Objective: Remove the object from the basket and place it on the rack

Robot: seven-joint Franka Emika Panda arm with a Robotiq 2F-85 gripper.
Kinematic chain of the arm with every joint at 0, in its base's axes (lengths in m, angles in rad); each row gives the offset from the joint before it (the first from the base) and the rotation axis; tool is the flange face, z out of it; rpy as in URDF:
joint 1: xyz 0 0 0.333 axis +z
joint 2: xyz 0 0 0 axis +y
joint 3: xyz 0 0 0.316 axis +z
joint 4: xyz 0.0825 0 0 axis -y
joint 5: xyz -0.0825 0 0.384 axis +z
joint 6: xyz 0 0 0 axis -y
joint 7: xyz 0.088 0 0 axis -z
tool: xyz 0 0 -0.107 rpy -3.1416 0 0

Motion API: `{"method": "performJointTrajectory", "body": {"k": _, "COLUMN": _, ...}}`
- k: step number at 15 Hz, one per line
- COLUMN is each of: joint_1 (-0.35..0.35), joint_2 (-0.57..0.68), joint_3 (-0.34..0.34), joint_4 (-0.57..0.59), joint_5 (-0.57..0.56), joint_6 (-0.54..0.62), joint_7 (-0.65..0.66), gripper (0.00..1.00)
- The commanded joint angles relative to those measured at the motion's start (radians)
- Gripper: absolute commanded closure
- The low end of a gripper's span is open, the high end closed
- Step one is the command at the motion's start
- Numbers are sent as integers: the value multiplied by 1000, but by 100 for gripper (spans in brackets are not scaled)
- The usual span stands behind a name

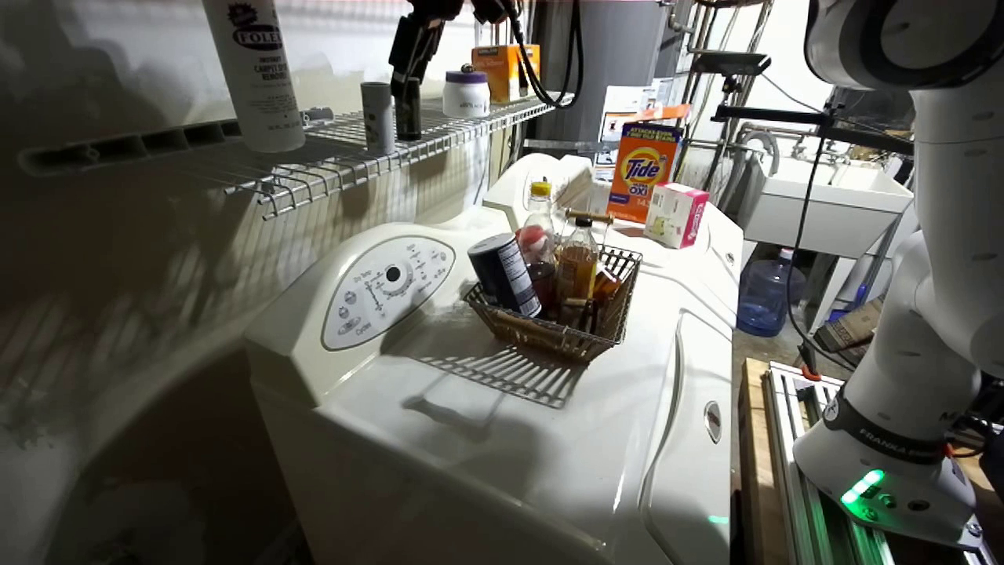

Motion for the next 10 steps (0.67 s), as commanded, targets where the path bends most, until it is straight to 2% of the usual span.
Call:
{"method": "performJointTrajectory", "body": {"k": 1, "joint_1": 8, "joint_2": -34, "joint_3": 0, "joint_4": 9, "joint_5": -6, "joint_6": -33, "joint_7": 14, "gripper": 0}}
{"method": "performJointTrajectory", "body": {"k": 6, "joint_1": 1, "joint_2": -141, "joint_3": 13, "joint_4": -81, "joint_5": 27, "joint_6": -33, "joint_7": 17, "gripper": 0}}
{"method": "performJointTrajectory", "body": {"k": 10, "joint_1": -8, "joint_2": -273, "joint_3": 26, "joint_4": -229, "joint_5": 94, "joint_6": -5, "joint_7": 18, "gripper": 0}}
